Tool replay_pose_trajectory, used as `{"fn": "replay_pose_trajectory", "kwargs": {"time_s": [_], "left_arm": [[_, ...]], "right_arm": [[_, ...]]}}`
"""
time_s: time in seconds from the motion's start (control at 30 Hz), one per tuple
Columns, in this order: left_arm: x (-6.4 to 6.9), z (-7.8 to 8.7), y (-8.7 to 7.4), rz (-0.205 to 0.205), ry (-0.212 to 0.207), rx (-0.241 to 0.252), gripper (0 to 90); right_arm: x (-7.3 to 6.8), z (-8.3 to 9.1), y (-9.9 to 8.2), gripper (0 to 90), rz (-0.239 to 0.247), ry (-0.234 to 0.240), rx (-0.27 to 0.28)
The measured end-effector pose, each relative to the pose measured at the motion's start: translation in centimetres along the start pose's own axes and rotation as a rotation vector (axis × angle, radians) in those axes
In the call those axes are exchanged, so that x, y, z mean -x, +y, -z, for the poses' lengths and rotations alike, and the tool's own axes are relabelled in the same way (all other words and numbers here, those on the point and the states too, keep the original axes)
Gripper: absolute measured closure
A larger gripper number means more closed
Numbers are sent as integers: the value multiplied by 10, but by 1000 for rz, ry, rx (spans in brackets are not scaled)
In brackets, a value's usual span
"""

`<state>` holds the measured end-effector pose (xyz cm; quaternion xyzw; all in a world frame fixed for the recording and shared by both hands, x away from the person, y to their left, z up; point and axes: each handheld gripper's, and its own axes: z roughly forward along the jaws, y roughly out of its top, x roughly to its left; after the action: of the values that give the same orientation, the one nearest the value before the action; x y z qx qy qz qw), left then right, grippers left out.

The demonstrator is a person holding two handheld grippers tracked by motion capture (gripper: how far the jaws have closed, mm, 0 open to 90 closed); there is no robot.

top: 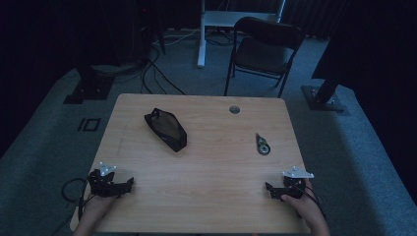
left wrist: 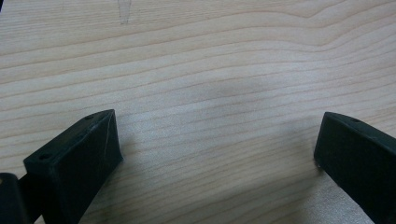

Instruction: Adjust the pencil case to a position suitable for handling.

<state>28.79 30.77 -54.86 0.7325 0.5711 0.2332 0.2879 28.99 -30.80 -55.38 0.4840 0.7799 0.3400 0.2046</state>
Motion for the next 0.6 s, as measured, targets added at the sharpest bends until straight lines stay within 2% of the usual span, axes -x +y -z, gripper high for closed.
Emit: {"fn": "replay_pose_trajectory", "kwargs": {"time_s": [0.23, 0.43, 0.6], "left_arm": [[0, 0, 0, 0, 0, 0, 6], [0, 0, 0, 0, 0, 0, 6], [0, 0, 0, 0, 0, 0, 6]], "right_arm": [[2, 0, 0, 105, -1, 11, 4], [0, -1, 1, 107, -1, -7, 2], [-1, -3, 4, 107, -9, -1, 14]]}}
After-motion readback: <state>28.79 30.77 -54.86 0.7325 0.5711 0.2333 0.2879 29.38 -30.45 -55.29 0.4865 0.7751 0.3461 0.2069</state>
